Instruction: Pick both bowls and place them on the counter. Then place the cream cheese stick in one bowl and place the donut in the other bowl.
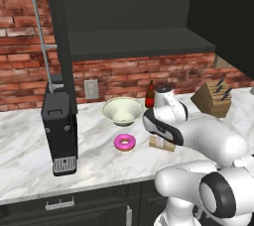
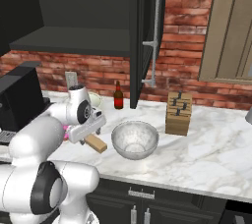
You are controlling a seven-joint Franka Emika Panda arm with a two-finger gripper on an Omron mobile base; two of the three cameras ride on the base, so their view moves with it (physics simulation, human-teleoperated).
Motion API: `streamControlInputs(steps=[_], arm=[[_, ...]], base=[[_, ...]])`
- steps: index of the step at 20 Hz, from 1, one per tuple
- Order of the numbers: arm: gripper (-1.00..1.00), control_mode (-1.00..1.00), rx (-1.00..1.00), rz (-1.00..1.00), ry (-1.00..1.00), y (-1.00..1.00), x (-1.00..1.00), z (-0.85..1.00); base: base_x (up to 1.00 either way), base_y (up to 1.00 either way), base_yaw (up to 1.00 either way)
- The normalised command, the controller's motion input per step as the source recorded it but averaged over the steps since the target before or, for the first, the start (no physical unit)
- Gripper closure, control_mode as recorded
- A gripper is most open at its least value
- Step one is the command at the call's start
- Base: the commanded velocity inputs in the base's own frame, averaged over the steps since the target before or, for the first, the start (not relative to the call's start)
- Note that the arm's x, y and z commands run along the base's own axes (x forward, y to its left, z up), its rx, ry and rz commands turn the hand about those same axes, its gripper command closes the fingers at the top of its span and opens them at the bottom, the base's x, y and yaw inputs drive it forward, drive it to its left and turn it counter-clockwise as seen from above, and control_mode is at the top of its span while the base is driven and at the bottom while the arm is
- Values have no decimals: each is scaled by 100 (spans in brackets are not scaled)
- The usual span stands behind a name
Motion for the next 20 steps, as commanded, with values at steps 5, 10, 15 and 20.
streamControlInputs(steps=[5,10,15,20], arm=[[-100,-100,0,-3,4,0,17,-21],[-100,-100,0,-3,3,-2,18,-24],[-100,-100,0,-1,0,0,9,-26],[-100,-100,0,0,0,0,1,-26]], base=[[0,0,0],[0,0,0],[0,0,0],[0,0,0]])
